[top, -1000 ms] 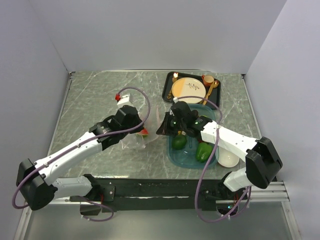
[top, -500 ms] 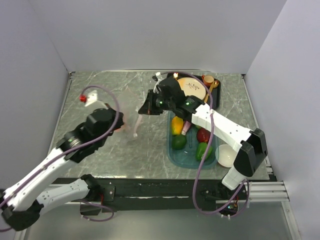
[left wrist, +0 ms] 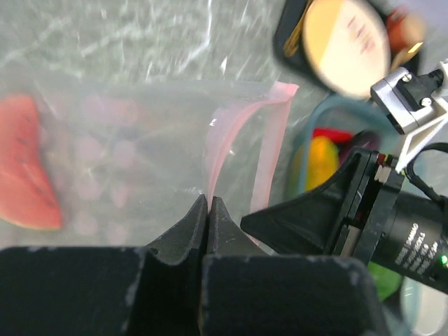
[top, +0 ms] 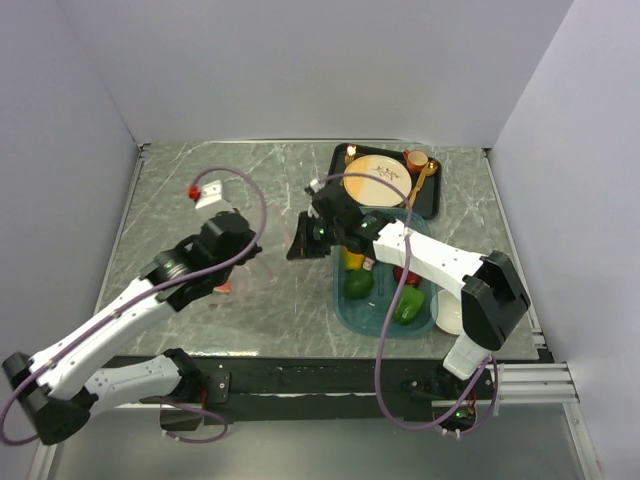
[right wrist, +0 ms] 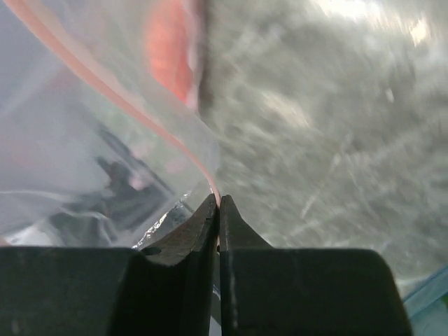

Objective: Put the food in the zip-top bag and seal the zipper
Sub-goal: Adjust the zipper food storage bag at the center of the board.

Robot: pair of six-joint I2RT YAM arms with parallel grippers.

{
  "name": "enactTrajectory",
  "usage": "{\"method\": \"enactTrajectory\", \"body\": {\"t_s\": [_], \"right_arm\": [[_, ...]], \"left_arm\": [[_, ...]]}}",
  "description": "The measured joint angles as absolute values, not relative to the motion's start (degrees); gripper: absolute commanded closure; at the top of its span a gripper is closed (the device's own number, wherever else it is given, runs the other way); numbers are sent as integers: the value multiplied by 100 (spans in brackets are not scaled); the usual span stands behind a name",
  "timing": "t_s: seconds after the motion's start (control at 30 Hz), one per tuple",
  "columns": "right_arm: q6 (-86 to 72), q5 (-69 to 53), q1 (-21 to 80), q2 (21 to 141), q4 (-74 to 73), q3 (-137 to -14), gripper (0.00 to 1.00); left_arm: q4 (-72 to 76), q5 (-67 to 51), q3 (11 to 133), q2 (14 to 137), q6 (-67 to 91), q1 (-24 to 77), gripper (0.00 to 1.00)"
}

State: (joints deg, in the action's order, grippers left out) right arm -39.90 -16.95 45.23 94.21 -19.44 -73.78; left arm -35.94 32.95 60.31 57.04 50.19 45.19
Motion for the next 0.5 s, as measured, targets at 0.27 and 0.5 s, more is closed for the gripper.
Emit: {"method": "enactTrajectory", "body": {"t_s": [0.27,0.5], "right_arm": [[-4342,-1295,4523,9297,-1782,-6357,55],[-4512,-644,4410,7881,-1671,-5535,37]], "left_arm": [[-3371,2930,5789,6479,5011,4519,99],[-3022,2751,5616,6777,5024,4519,99]]}}
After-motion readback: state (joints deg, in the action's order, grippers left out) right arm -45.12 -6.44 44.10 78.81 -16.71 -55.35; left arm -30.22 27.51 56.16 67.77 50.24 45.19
